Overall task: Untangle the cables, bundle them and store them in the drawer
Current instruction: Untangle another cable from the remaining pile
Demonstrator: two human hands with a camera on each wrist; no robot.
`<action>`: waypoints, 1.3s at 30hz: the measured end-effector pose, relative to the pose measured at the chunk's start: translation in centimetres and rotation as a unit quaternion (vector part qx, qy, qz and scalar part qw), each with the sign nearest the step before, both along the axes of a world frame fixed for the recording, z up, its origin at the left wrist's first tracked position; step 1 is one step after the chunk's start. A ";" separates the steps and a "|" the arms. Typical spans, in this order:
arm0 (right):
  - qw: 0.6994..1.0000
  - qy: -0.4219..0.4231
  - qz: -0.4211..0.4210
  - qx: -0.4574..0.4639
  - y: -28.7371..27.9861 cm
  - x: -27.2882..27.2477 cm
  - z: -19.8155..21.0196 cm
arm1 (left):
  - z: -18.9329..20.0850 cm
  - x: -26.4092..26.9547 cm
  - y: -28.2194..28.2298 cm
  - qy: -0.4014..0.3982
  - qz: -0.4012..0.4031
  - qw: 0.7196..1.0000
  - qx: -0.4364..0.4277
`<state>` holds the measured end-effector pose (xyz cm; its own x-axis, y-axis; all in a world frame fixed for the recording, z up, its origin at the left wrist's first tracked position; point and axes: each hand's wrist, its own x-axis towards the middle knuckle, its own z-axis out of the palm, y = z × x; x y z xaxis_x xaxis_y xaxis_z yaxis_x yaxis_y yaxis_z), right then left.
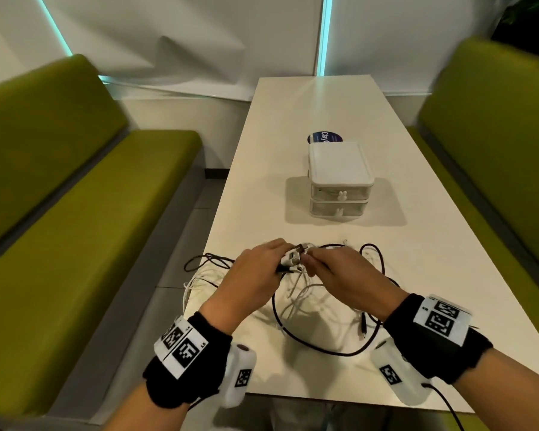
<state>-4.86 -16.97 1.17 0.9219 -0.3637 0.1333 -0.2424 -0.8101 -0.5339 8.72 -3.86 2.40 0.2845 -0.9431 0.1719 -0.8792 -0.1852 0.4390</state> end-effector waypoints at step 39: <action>0.997 0.071 0.004 -0.027 2.5 3.8 -1.7 | -4.2 17.7 11.8 0.036 0.499 0.866 0.009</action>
